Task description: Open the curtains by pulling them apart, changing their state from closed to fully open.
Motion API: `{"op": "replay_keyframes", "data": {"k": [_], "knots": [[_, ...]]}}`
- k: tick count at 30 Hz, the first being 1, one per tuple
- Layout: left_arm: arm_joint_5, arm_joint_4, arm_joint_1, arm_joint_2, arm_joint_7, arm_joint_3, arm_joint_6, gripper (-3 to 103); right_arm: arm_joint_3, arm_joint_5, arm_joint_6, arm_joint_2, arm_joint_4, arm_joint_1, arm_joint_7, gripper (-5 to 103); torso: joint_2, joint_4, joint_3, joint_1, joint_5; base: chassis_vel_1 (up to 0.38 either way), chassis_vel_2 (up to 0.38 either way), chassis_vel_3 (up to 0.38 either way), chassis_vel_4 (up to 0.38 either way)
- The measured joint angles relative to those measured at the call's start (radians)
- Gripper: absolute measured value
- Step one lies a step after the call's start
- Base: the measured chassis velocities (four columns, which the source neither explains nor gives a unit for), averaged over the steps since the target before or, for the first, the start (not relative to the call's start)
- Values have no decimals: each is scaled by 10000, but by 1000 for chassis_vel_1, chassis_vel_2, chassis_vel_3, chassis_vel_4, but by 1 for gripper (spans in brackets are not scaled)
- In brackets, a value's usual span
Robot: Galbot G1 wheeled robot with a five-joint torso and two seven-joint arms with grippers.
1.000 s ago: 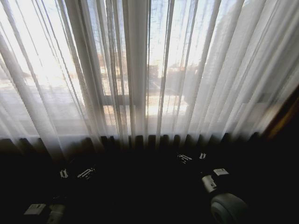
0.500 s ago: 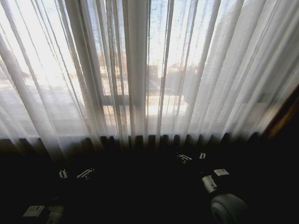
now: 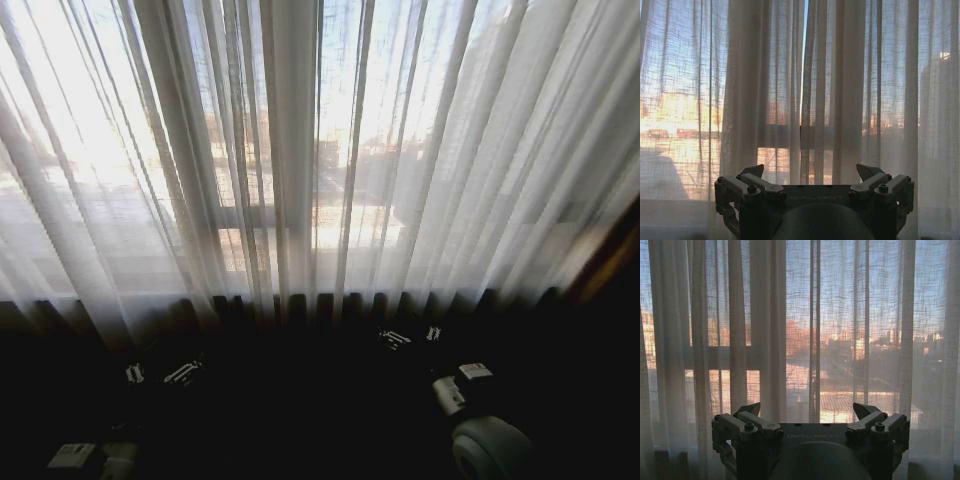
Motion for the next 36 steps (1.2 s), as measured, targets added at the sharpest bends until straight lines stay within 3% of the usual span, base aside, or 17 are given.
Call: {"op": "replay_keyframes", "data": {"k": [21,36], "knots": [[81,47,63,-113,107,24,-178,100,-26,-457,88,1,-50,-49,-364,100,1,0,-1,-1,1,-35,119,37,-117],[92,60,66,-115,110,32,-186,100,-31,-454,95,10,-63,-48,-355,100,0,0,0,0,0,171,333,-160,-325]]}}
